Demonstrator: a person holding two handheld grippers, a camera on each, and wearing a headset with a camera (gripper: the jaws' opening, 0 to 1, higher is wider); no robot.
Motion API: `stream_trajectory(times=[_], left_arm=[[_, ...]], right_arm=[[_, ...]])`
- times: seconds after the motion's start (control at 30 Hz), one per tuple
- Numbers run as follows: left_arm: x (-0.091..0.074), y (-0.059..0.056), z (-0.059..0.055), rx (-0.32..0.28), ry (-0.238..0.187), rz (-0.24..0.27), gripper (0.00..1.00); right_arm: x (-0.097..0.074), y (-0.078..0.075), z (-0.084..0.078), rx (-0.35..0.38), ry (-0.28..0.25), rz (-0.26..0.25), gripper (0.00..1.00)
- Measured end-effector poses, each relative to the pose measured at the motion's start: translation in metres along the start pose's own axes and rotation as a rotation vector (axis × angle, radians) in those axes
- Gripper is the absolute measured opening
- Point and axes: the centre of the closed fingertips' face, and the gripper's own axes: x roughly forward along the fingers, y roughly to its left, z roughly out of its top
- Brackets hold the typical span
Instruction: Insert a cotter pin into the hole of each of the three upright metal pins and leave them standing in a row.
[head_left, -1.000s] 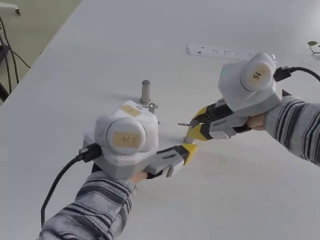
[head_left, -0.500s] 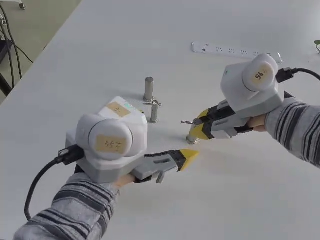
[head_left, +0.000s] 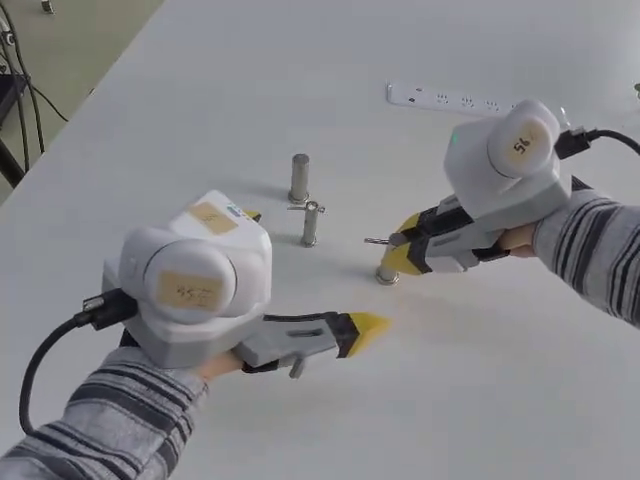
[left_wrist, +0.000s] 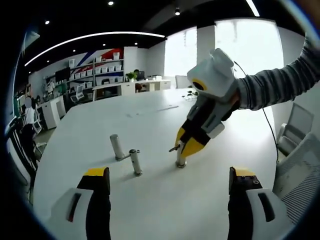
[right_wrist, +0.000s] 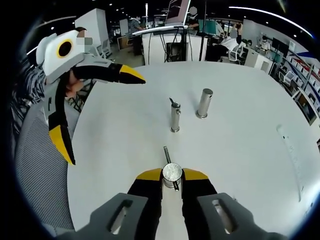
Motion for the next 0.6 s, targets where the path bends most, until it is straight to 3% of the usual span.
stream_trajectory(times=[0.07,0.33,0.6], left_arm=[[0.0,0.003,0.0,-0.005,-0.014,0.012,0.99],[0.001,0.004,-0.004,-0.028,-0.004,0.01,0.99],[0.002,0.005,-0.004,-0.028,-0.002,0.013,0.99]], right_arm=[[-0.001,-0.003,0.001,-0.001,0.001,-0.006,0.08],[-0.002,-0.019,0.003,-0.002,0.013,-0.014,0.08],[0.0,-0.023,0.003,-0.004,0.027,-0.018,0.08]])
